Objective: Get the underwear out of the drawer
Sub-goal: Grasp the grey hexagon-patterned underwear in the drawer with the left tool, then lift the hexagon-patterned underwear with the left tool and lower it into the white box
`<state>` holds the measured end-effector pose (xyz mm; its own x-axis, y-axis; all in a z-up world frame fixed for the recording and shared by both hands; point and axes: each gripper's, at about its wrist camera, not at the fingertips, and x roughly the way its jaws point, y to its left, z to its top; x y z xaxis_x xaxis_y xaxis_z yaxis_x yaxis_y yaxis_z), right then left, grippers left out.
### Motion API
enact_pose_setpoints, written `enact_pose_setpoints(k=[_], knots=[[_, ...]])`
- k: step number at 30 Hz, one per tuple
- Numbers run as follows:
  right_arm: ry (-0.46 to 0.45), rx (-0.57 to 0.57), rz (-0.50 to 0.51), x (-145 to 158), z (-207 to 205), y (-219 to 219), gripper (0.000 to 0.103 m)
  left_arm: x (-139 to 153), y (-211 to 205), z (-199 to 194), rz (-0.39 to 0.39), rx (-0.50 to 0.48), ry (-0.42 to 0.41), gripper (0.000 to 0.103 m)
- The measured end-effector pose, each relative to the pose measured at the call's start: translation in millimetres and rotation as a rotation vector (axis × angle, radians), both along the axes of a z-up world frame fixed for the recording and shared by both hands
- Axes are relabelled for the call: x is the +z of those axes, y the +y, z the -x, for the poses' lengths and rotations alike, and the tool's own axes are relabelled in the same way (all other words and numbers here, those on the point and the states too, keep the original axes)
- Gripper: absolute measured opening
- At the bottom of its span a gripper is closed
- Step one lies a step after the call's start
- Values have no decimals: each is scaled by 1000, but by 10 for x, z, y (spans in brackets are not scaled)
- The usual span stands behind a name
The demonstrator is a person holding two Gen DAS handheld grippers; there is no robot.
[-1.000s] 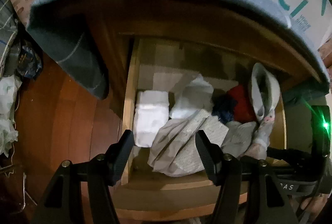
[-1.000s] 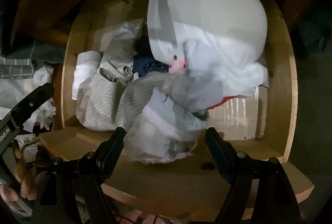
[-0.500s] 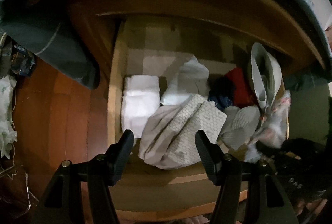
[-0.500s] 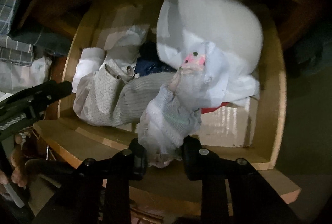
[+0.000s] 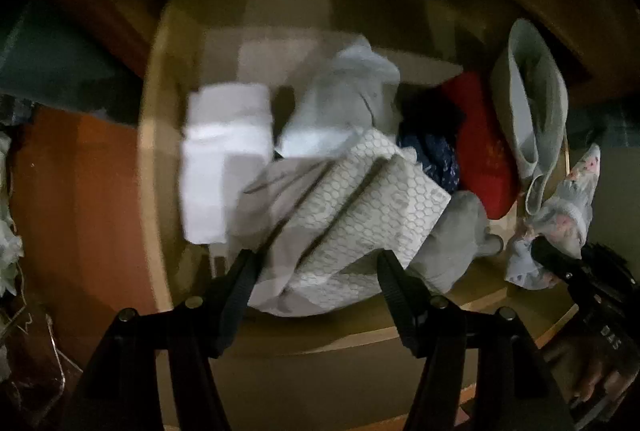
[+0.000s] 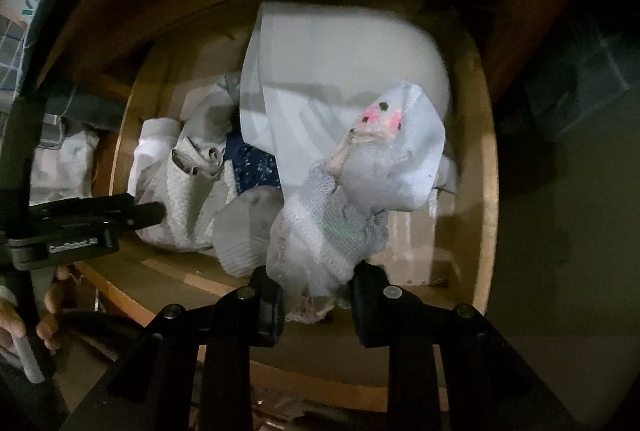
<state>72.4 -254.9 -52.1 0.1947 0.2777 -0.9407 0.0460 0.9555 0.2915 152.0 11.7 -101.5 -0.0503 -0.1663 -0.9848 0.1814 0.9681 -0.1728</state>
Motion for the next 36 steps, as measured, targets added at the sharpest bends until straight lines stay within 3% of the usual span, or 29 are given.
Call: enact_pose_setpoints(k=[12, 14, 15, 17, 19, 27, 36], knots=[[15, 25, -33, -44, 4, 33, 24, -307, -254, -180, -52, -6, 92, 69], [16, 31, -35, -45, -1, 45, 24, -327, -249, -204, -45, 15, 95, 61], [14, 30, -35, -54, -7, 58, 24, -334, -248, -192, -41, 17, 103, 49], [13, 28, -41, -49, 4, 28, 24, -327, -269, -166, -50, 2, 98, 37], [11, 25, -45, -42, 11, 1, 24, -272, -271, -125, -47, -8, 80, 19], [15, 32, -29, -69, -24, 45, 24, 41, -281, -18, -11, -10, 17, 13], [-4, 36, -22, -51, -15, 79, 24, 582, 53, 216, 36, -10, -90, 11]])
